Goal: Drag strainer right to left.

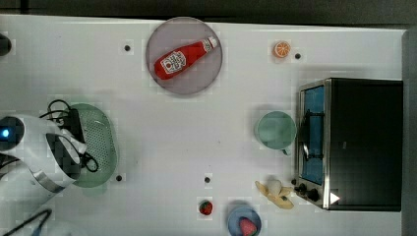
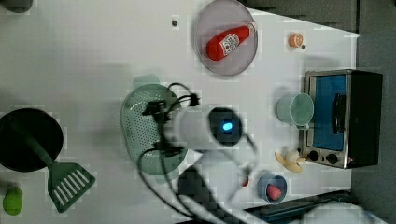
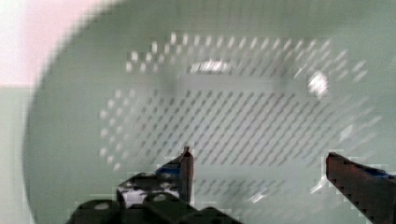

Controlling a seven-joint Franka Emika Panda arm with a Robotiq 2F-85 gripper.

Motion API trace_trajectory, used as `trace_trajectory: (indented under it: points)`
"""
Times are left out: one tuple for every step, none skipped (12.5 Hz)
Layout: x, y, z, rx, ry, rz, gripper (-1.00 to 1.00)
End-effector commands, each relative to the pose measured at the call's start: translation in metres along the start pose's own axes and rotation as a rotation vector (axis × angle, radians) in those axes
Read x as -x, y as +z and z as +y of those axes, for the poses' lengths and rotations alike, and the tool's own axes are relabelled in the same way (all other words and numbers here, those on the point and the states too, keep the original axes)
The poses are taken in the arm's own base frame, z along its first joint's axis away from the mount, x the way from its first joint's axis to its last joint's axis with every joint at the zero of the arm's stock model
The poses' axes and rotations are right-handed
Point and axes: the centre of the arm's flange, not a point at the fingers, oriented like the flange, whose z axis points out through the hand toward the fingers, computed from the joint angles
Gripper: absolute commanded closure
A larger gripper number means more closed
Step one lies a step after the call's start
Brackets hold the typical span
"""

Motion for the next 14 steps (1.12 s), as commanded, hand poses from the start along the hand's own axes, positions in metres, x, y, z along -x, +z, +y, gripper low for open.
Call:
trace_trajectory:
  points:
    - [-0.134, -0.171, -0.03, -0.13, -0.158, 0.011, -1.0]
    - [-0.179, -0.21, -0.023, -0.136, -0.199, 0.02, -1.0]
    - [-0.224, -0.246, -0.012, -0.141, -0.24, 0.023, -1.0]
    - [-0.267, -0.278, 0.002, -0.15, -0.275, 0.023, -1.0]
    - [-0.307, -0.302, 0.019, -0.15, -0.314, 0.022, -1.0]
    - [-0.344, -0.319, 0.039, -0.137, -0.35, 0.021, -1.0]
    - [-0.379, -0.331, 0.058, -0.125, -0.377, 0.028, -1.0]
    - [-0.406, -0.341, 0.074, -0.126, -0.4, 0.039, -1.0]
    - [-0.425, -0.35, 0.087, -0.131, -0.412, 0.053, -1.0]
    - [-0.438, -0.355, 0.096, -0.122, -0.414, 0.075, -1.0]
    - [-0.446, -0.355, 0.101, -0.092, -0.412, 0.098, -1.0]
    - [-0.444, -0.355, 0.1, -0.089, -0.424, 0.108, -1.0]
    - [-0.437, -0.355, 0.098, -0.088, -0.438, 0.11, -1.0]
    - [-0.426, -0.355, 0.093, -0.086, -0.46, 0.112, -1.0]
